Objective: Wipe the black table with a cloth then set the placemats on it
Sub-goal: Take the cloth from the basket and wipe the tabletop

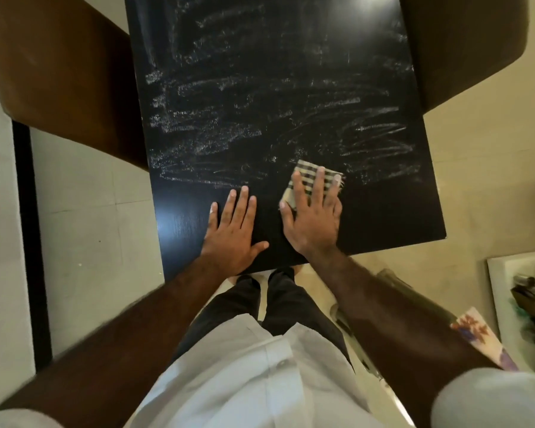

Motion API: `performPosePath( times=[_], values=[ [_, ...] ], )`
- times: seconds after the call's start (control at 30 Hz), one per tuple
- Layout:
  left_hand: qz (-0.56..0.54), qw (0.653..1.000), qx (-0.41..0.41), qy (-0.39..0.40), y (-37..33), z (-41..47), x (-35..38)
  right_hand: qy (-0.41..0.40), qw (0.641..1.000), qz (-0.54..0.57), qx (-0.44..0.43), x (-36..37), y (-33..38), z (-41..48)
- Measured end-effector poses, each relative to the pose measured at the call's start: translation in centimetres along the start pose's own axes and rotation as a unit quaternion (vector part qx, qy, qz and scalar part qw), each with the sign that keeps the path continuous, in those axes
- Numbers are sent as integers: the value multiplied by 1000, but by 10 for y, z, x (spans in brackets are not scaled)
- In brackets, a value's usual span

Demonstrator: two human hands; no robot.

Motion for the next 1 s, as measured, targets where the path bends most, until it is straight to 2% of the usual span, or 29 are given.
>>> performPosePath(
  times=[0.1,0.2,0.27,0.37,0.47,0.57,0.7,0.8,0.9,1.0],
  values=[
    [-19,1000,-20,15,-12,4,-5,17,995,-12,-96,5,27,0],
    [-26,998,-38,36,-16,9,-5,35,989,-19,-140,4,7,-21],
    [-39,997,-46,53,-17,12,-6,39,993,-17,-114,0,-27,-29],
    [-43,995,-61,69,-20,15,-6,23,999,-15,-25,-17,-83,-19],
    [-43,994,-68,75,-21,15,-7,4,1000,-2,25,-31,-105,10],
    [-34,993,-76,81,-20,15,-7,7,1000,15,22,-34,-84,32],
    [-17,994,-84,60,-29,15,-13,23,997,12,-78,-25,-54,17],
    [39,998,-41,38,-53,25,-23,44,992,4,-118,-19,-70,-10],
    [29,998,4,56,-78,43,-27,37,997,-2,-70,-23,-116,-18],
    [19,998,-11,64,-88,54,-25,6,1000,6,19,-37,-161,-1]
  ],
)
Point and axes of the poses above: each hand's wrist, its own z-axis towards the middle knuckle, its own x-axis out of the palm, y = z × x, the point moved 5 cm from there along z, towards the middle knuckle, and after that the axes turned 2 degrees about z, right-handed, at the moved point
